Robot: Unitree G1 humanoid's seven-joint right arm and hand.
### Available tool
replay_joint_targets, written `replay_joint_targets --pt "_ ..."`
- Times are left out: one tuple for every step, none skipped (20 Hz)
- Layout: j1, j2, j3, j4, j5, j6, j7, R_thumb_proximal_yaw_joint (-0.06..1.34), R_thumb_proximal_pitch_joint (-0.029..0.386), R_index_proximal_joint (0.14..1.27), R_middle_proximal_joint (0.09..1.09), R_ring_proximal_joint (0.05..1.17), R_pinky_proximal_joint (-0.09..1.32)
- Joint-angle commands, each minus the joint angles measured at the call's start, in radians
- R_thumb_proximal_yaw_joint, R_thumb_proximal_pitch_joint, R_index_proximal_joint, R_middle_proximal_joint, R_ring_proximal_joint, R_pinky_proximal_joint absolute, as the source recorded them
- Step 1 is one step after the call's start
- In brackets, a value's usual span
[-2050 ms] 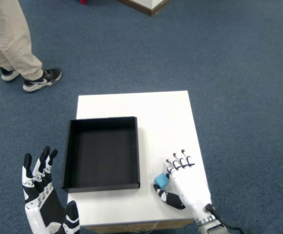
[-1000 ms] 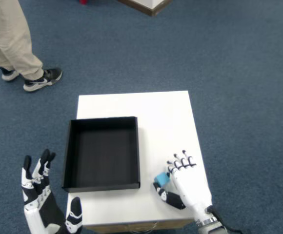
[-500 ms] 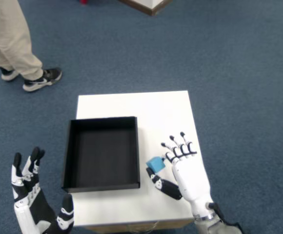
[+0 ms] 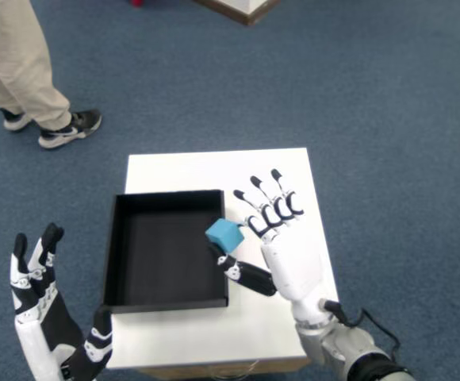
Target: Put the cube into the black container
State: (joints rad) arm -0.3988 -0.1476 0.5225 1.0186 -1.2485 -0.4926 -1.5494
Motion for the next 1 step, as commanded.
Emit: replay_joint_targets --pt "-0.066 -0.012 0.060 -0.109 0.099 0.031 -0.023 1.22 0.153 1.15 0.45 0.28 0.09"
